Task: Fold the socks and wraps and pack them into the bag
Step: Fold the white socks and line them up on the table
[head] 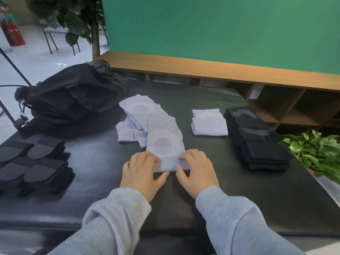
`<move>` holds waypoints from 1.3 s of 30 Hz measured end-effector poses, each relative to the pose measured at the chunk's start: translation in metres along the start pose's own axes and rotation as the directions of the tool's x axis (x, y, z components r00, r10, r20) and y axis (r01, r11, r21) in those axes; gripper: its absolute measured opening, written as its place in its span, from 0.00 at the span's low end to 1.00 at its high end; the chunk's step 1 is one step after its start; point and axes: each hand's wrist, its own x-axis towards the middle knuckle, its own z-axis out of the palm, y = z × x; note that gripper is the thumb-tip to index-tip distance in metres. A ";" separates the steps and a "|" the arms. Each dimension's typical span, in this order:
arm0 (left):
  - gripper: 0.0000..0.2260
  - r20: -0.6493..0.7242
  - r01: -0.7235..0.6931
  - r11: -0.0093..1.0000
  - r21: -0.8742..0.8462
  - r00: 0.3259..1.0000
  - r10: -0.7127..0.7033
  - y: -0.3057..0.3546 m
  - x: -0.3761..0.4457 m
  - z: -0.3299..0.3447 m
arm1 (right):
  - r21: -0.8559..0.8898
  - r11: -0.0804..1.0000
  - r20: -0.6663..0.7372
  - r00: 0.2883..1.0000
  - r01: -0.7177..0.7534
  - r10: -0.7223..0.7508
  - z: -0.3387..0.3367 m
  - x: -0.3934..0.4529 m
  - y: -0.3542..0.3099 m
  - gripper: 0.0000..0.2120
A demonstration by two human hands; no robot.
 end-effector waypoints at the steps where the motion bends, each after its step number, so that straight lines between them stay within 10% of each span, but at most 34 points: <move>1: 0.17 -0.005 0.013 1.000 0.001 1.000 -0.013 0.000 0.000 0.000 | -0.011 1.000 0.033 0.999 0.010 -0.009 0.000 0.000 0.000 0.12; 39: 0.13 0.072 0.237 0.958 -0.159 0.971 -0.228 0.003 0.000 -0.010 | 0.074 0.976 0.050 0.978 -0.204 0.200 -0.007 -0.002 -0.002 0.15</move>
